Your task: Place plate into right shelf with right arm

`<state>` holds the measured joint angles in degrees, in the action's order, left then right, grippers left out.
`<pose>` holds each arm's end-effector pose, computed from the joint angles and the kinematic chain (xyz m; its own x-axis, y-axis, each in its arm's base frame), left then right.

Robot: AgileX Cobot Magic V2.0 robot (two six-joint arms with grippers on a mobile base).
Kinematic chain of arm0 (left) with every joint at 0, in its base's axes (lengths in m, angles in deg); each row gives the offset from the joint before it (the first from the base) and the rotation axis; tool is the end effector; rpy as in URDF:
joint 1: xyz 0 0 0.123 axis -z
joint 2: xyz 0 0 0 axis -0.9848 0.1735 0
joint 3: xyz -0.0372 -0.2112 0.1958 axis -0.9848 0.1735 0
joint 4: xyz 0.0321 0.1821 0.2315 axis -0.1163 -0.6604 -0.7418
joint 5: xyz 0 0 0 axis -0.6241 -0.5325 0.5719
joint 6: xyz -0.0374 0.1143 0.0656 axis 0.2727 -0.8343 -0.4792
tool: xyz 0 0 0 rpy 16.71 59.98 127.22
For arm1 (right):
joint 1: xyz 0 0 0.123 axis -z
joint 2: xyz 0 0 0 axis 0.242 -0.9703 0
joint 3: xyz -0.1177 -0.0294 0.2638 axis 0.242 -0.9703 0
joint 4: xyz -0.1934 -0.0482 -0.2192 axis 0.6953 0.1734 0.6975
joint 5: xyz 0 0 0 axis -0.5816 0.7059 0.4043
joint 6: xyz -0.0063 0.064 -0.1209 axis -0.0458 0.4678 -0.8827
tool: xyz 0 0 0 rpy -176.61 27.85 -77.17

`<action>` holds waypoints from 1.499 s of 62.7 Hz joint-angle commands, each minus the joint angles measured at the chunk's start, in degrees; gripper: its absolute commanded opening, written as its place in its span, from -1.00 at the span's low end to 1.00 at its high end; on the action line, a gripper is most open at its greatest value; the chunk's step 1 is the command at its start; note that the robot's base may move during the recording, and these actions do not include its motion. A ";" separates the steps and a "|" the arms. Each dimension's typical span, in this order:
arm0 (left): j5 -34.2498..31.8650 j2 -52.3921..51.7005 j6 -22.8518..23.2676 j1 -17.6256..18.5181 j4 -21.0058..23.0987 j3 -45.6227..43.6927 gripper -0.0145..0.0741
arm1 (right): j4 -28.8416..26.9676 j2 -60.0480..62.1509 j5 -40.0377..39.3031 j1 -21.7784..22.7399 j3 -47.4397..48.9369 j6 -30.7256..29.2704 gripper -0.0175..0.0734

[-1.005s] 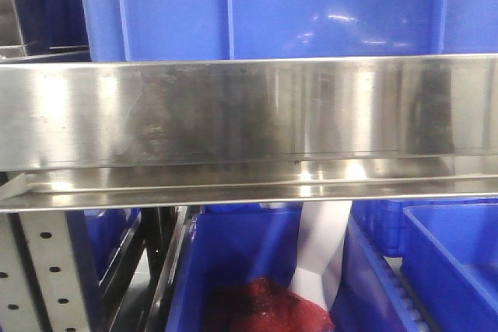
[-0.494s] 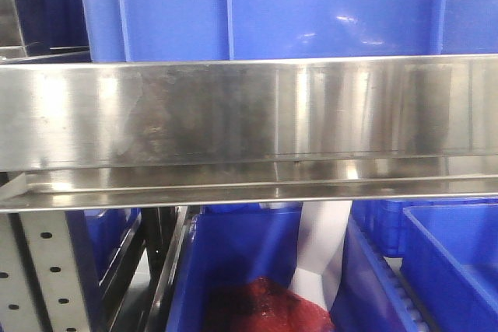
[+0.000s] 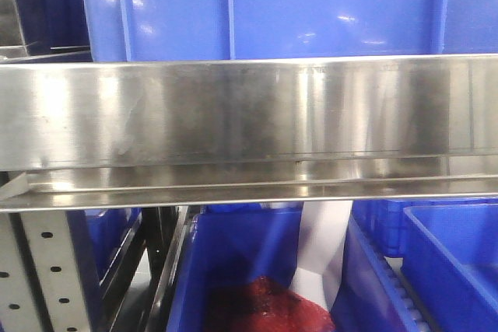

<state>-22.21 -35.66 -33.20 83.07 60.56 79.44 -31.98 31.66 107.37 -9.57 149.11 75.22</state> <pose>0.1419 -0.0082 0.1898 -0.0465 0.0015 -0.9989 0.0576 0.9983 -0.0011 0.0848 0.0321 0.4893 -0.1598 0.0826 -0.9837 -0.3514 0.9265 0.1349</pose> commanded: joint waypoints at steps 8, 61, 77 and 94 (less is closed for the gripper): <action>-4.92 -0.36 0.16 -0.04 0.35 0.57 -0.78 | 1.20 -0.34 -5.41 0.24 -0.67 -0.33 -0.49; -4.92 -0.36 0.16 -0.04 0.35 0.57 -0.78 | 0.44 18.64 -51.37 21.37 -50.10 -1.46 -0.49; -4.92 -0.36 0.16 -0.04 0.35 0.57 -0.78 | -4.17 27.17 -57.49 21.37 -61.92 -1.49 -0.49; -4.92 -0.36 0.16 -0.04 0.35 0.57 -0.78 | -6.16 27.24 -58.28 21.37 -65.52 -6.91 -0.49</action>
<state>-22.21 -35.66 -33.20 83.07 60.56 79.44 -37.92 58.17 55.50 11.58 82.76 70.86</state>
